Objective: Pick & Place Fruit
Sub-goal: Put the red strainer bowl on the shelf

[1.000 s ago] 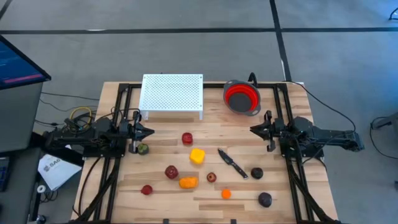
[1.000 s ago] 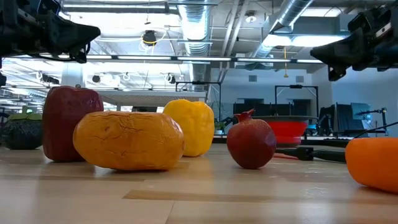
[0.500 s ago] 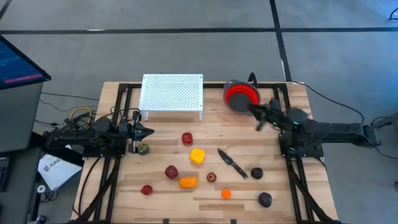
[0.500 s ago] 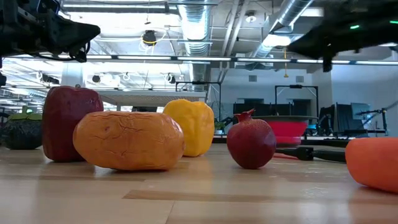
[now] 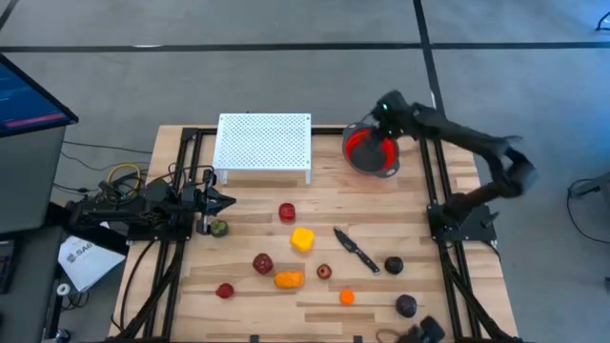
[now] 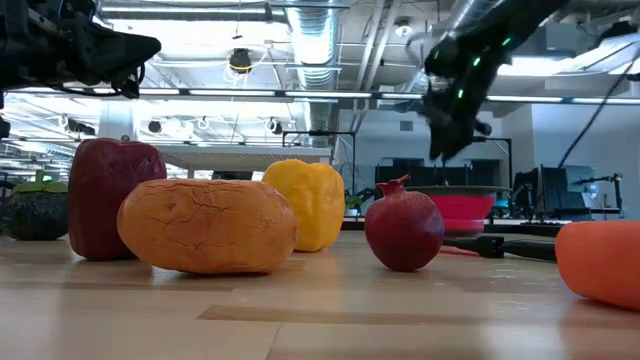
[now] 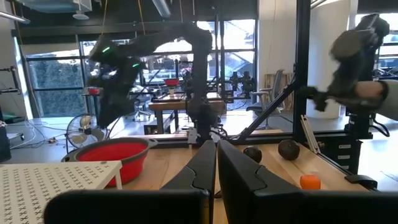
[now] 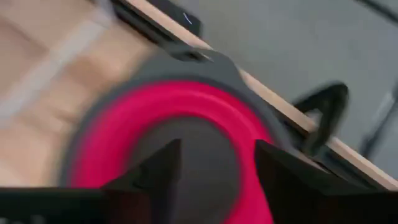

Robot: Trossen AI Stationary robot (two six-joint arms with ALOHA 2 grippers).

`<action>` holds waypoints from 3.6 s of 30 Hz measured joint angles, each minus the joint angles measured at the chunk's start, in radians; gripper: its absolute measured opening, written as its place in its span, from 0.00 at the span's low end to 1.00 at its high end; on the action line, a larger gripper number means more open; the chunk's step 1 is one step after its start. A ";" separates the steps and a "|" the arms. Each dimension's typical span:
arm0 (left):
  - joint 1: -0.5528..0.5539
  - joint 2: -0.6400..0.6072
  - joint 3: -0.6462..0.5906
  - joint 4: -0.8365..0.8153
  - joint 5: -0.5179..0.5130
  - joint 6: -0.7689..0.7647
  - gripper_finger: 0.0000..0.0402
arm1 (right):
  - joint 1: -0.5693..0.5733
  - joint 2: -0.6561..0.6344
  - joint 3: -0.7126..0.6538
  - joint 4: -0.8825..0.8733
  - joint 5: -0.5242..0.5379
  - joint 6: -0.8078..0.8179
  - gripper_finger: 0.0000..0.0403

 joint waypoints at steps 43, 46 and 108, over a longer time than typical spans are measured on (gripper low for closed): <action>0.000 0.000 0.000 0.004 -0.002 -0.003 0.03 | -0.186 -0.009 0.080 -0.105 -0.361 -0.002 0.03; 0.000 0.000 0.000 0.004 -0.002 -0.003 0.03 | -0.175 -0.053 0.080 -0.056 -0.459 0.024 0.03; 0.000 0.000 0.000 0.140 -0.002 -0.113 0.03 | 0.191 0.462 0.586 0.348 -0.472 0.351 0.61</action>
